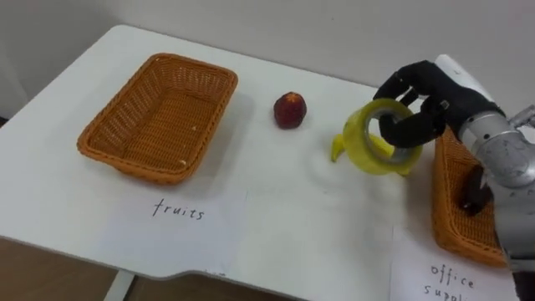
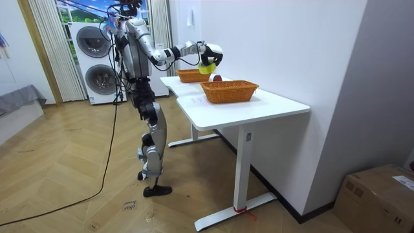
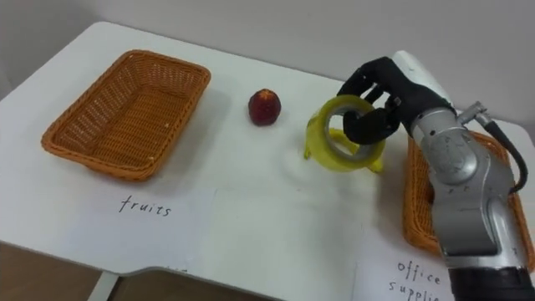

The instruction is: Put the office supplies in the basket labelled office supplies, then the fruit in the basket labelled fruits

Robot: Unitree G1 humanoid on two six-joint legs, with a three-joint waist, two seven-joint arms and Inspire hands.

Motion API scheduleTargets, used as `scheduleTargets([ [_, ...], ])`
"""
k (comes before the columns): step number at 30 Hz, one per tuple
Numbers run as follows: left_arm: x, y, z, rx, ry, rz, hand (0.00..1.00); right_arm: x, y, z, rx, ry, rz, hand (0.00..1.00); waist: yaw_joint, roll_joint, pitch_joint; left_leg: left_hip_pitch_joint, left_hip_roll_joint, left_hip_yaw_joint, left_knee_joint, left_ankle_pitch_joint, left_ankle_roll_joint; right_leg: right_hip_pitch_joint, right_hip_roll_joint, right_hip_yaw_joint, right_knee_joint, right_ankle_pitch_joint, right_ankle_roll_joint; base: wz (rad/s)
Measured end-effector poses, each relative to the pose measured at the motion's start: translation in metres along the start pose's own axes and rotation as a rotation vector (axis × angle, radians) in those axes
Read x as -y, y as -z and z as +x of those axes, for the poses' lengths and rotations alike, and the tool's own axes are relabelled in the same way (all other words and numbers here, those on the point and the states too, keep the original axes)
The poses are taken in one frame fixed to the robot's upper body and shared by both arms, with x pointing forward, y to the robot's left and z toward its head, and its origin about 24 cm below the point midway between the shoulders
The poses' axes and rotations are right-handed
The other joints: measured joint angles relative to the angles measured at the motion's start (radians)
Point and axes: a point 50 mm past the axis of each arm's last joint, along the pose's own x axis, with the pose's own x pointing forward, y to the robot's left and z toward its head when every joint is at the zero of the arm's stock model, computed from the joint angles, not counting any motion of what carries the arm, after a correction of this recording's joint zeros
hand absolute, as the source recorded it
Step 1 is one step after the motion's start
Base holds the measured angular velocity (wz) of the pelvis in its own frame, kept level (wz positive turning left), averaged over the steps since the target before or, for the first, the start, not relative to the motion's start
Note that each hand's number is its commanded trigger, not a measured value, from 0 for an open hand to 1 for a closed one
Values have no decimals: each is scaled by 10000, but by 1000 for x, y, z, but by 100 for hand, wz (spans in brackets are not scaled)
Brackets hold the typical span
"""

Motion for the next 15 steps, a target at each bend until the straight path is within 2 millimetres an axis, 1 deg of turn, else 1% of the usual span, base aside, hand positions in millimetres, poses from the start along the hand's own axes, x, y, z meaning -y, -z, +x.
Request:
scheduleTargets([
  [2,-1,2,0,-47,-28,-60,0,4,2,-1,-79,97,-161,100,-76,55,25,52,5,51,-1,3,5,-8,-5,38,54,0,0,-6],
  [6,-2,3,0,-85,-43,-66,0,9,5,-2,-183,274,-44,100,-151,47,27,169,31,174,-26,11,11,14,5,159,68,0,0,-10],
  [7,-2,3,0,-58,-32,-68,0,10,9,-1,-311,260,-128,100,-195,20,25,170,30,174,-25,10,12,16,1,164,72,0,0,0],
  [9,-2,0,0,55,5,-73,0,13,14,-2,-517,236,-304,100,-217,-23,43,163,29,178,-52,8,15,17,-3,171,75,0,1,0],
  [11,-3,-2,0,205,-17,-101,0,14,19,-1,-713,187,-346,100,-316,-103,60,162,13,207,-73,9,15,17,5,179,68,0,1,0],
  [13,-3,-1,0,205,-2,-270,0,14,19,-1,-698,152,-236,100,-453,-127,75,157,15,209,-66,9,14,23,12,177,57,0,1,0],
  [15,-3,0,0,175,15,-398,0,15,20,-1,-633,163,35,100,-558,-142,65,164,7,211,-53,8,15,33,11,178,48,0,1,0],
])
